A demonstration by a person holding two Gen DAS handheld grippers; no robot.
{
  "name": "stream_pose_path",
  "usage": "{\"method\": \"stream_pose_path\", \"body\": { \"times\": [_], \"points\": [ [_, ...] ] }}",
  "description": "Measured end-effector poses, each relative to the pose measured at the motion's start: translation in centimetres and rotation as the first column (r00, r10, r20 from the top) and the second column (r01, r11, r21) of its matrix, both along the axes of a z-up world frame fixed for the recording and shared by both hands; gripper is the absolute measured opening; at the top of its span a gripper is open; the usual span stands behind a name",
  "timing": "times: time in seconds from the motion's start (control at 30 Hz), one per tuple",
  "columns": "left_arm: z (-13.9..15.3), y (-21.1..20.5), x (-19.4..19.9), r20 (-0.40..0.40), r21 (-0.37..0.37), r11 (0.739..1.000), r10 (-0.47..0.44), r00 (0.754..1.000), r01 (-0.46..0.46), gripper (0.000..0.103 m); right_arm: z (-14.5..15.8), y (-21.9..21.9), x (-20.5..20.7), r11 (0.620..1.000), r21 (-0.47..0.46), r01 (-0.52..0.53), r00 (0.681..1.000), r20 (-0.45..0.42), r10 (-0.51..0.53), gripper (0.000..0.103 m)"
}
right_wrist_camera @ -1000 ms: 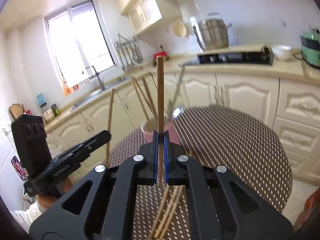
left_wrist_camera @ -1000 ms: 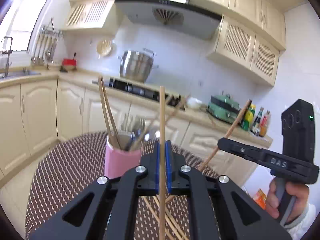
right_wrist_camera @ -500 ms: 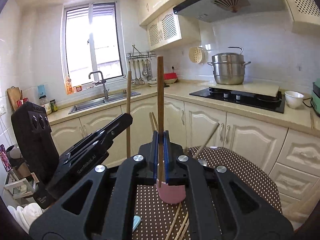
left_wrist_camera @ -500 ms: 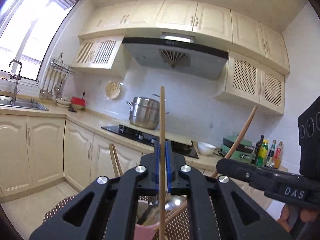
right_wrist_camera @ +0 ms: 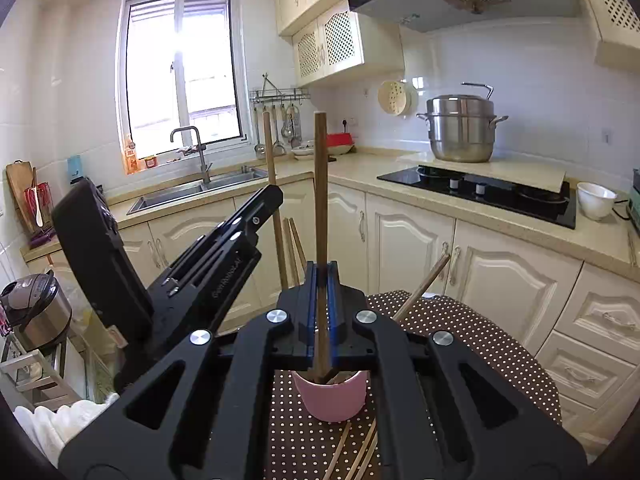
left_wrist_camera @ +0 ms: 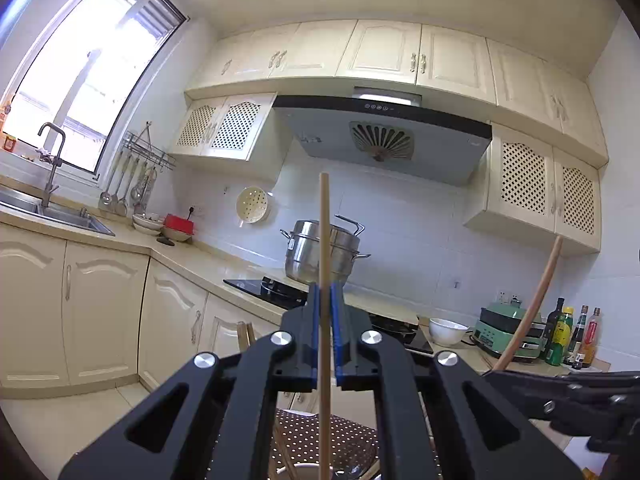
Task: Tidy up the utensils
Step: 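Lift both held chopsticks and lower them into the pink cup, then open the left tool to drop its chopstick while the right tool lowers its chopstick into the cup, then open the right tool to release its chopstick into the pink cup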
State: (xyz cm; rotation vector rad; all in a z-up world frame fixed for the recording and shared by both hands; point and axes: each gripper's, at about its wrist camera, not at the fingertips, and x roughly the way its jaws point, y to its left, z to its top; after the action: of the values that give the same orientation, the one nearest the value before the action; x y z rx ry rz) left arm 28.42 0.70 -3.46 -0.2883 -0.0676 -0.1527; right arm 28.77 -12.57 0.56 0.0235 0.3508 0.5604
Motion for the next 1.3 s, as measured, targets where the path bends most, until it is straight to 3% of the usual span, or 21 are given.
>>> {"method": "stream_pose_path", "body": {
  "times": [0.37, 0.4, 0.43, 0.47, 0.77, 1.3],
  "points": [
    [-3.8, -0.2, 1.6, -0.104, 0.04, 0.998, -0.049, 0.993, 0.053, 0.008, 0.2, 0.6, 0.0, 1.0, -0.015, -0.01, 1.0, -0.001, 0.01, 0.005],
    [-3.9, -0.2, 1.6, -0.117, 0.041, 0.998, -0.049, 0.992, 0.054, 0.012, 0.2, 0.6, 0.0, 1.0, -0.015, -0.009, 1.0, -0.001, 0.009, 0.005],
    [-4.0, -0.1, 1.5, -0.125, 0.035, 0.998, -0.051, 0.991, 0.056, 0.031, 0.3, 0.7, -0.1, 1.0, -0.013, -0.008, 1.0, -0.002, 0.008, 0.005],
    [-4.1, 0.1, 1.3, -0.126, 0.026, 0.998, -0.051, 0.991, 0.055, 0.044, 0.3, 0.7, -0.1, 1.0, -0.012, -0.007, 1.0, -0.002, 0.007, 0.005],
    [-3.3, 0.8, -0.8, -0.159, 0.034, 0.998, -0.04, 0.987, 0.046, 0.055, 0.0, 1.2, 0.1, 1.0, -0.021, 0.008, 1.0, -0.028, -0.008, 0.005],
    [-1.4, 1.7, -3.6, -0.248, 0.05, 0.998, -0.019, 0.969, 0.032, 0.063, -0.3, 1.7, -0.5, 0.998, -0.035, 0.055, 0.996, -0.063, -0.057, 0.007]
  ]
}}
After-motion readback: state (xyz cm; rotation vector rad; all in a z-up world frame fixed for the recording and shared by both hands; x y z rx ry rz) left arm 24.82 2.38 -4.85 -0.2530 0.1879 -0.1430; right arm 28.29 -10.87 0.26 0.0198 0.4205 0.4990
